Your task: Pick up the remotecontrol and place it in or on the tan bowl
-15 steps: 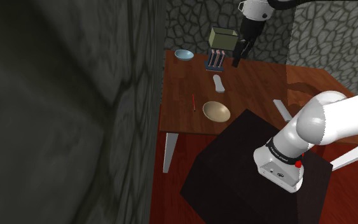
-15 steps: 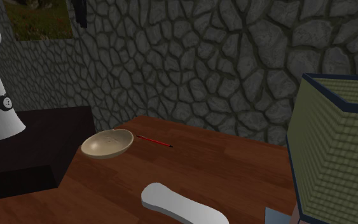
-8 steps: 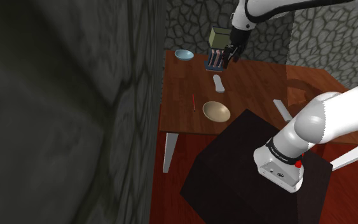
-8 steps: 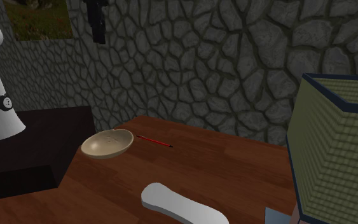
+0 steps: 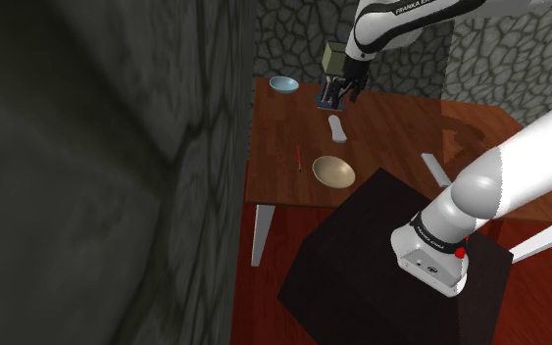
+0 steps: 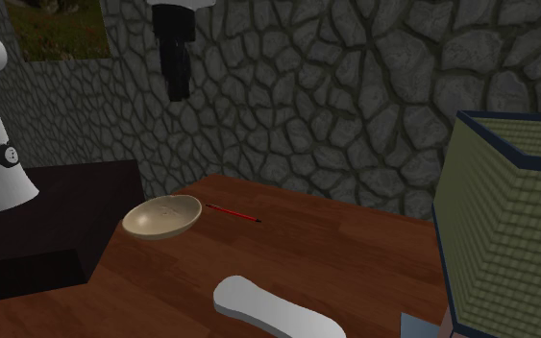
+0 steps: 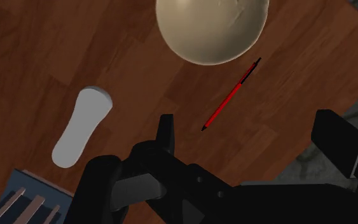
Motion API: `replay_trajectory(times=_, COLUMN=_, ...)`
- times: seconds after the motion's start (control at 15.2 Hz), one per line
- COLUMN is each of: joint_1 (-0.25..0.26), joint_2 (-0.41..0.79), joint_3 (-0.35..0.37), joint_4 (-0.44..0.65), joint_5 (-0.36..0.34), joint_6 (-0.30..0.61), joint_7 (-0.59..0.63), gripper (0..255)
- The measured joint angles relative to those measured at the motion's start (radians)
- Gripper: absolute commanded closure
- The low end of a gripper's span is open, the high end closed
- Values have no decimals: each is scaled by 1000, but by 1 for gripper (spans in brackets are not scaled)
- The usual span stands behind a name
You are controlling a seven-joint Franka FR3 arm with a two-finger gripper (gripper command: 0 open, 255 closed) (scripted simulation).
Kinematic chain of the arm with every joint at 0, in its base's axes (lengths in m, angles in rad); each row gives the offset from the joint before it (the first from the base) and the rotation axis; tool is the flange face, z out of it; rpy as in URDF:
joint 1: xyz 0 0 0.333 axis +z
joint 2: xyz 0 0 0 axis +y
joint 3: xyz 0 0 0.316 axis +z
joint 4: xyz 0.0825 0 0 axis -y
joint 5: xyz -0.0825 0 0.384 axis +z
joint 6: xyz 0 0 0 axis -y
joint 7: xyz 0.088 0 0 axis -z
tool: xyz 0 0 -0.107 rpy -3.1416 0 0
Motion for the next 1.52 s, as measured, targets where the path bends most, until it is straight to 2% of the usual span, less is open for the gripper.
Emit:
replay_trajectory(times=0.4, joint_1=-42, joint_2=198, joint_3=-46, joint_4=87, joint_5=26, joint_6=118, joint_7=2, gripper=0)
replay_trajectory(times=0.79, joint_1=-92, joint_2=405, joint_3=-81, joint_4=212, joint_5=80, joint_6=205, joint_7=-13, gripper=0)
replay_trajectory(times=1.52, joint_1=-211, joint_2=770, joint_3=-99, joint_4=516, joint_5=198, joint_6=267, joint_7=-25, gripper=0)
